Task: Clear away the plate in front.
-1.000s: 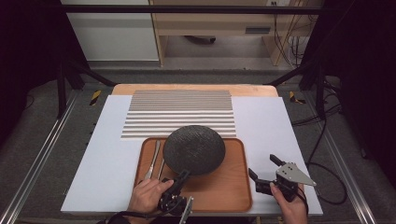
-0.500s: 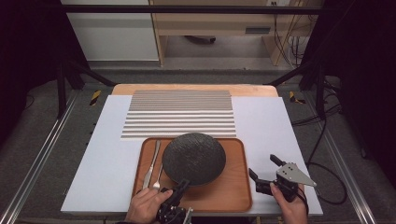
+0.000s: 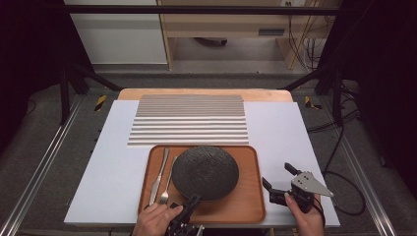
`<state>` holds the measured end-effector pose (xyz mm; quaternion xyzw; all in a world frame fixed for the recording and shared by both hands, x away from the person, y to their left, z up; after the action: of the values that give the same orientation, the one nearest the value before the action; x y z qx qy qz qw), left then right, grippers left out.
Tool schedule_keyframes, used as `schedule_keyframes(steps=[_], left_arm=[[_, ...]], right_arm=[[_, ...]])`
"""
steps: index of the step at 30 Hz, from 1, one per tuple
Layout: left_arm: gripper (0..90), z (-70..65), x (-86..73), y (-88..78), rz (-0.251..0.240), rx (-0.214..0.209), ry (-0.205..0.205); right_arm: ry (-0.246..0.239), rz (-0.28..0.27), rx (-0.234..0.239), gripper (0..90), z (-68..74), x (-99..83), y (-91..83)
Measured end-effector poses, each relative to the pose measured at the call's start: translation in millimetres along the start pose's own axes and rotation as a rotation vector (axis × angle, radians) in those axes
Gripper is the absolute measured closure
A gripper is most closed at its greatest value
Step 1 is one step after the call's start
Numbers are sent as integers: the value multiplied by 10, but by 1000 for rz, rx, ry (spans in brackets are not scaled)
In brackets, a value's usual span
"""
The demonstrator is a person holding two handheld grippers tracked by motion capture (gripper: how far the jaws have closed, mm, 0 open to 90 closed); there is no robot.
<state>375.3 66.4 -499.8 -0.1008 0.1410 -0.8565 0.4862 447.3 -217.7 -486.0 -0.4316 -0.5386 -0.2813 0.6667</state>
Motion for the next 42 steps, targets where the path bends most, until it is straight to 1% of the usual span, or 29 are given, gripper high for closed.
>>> schedule_keyframes(steps=[6, 9, 10, 16, 20, 22, 24, 27, 38, 40, 42], left_arm=[[839, -32, 11, -19, -7, -8, -5], [840, -35, 22, -35, -4, -11, 6], [840, -42, 27, -39, -6, -12, 1], [839, -56, 34, -59, -3, -18, 7], [838, -76, 20, -82, -2, -24, -5], [837, -77, 2, -90, 5, -28, 2], [835, -85, -9, -81, 2, -32, -10], [835, -95, -12, -77, 8, -35, 1], [836, -100, -3, -72, 2, -37, -2], [837, -103, 1, -73, 6, -39, 9], [839, -111, 4, -71, 8, -43, 11]], right_arm=[[-4, 2, 0, 61, 6, -1, 5], [-4, 2, -2, 61, 8, 1, 1], [-3, 1, -2, 61, 8, 2, -2], [-3, 1, -3, 61, 2, 0, -4], [-5, 2, -4, 61, 2, 0, -2], [-5, 3, -4, 61, 2, -1, -2], [-6, 4, -4, 61, 2, -3, 0], [-6, 3, -4, 61, 0, -2, -2], [-10, 7, -4, 61, 8, -7, 4], [-11, 8, -3, 61, 9, -8, 5], [-10, 9, -2, 61, 10, -9, 5]])
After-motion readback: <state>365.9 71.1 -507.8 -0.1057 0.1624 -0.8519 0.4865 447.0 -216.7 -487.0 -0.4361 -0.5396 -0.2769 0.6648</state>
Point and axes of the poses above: each handheld gripper's, and its own axes: y roughly forward along the jaws, x roughly out of its top, z roughly to its left, the point moved 7 cm from there along y, roughly forward along the jaws, and after that the axes turned 4 degrees about y, right-handed, at the moved point
